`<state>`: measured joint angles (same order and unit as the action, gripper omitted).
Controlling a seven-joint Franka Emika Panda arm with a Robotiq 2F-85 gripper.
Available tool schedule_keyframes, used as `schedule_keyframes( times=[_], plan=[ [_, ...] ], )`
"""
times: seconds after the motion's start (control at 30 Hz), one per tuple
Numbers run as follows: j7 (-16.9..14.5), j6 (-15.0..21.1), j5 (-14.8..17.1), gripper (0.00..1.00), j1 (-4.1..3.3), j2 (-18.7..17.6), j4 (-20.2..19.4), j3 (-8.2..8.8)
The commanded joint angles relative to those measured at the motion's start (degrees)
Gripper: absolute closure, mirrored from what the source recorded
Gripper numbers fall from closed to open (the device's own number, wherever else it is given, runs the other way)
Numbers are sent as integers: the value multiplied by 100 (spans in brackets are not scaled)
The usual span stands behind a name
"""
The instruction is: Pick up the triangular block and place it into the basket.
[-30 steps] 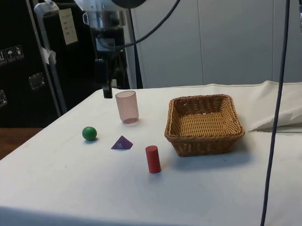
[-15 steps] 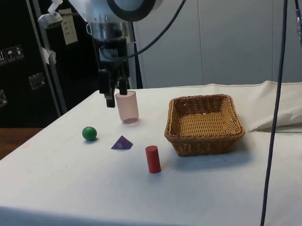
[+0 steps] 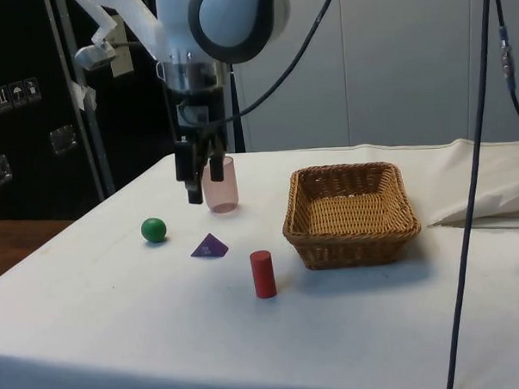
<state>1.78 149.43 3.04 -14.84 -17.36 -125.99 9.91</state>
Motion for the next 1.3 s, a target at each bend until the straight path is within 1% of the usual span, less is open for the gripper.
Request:
schedule_keyframes(
  times=[0.0,0.13,0.17,0.2,0.3,0.43,0.47,0.5,0.57,0.7,0.73,0.77,1.0,1.03,1.07,1.27],
  plan=[
    [-52,86,92,0,23,-23,-11,-57],
    [-11,120,69,0,11,-109,0,-74],
    [11,63,6,0,0,-86,0,-40],
    [-6,120,63,0,11,-120,6,-74],
    [29,132,40,0,0,-183,29,-86],
    [29,138,52,0,6,-258,69,-120],
    [34,80,6,0,0,-229,63,-97],
    [29,143,57,0,6,-281,86,-132],
    [17,160,74,0,17,-361,126,-166],
    [-6,201,97,0,34,-476,183,-195],
    [40,143,11,0,0,-435,166,-138],
    [-11,223,97,0,34,-550,218,-201],
    [-11,298,86,0,40,-791,344,-201],
    [40,264,11,0,0,-796,344,-143],
    [-17,315,97,0,46,-842,372,-212],
    [-40,332,126,0,63,-985,476,-246]
  ],
)
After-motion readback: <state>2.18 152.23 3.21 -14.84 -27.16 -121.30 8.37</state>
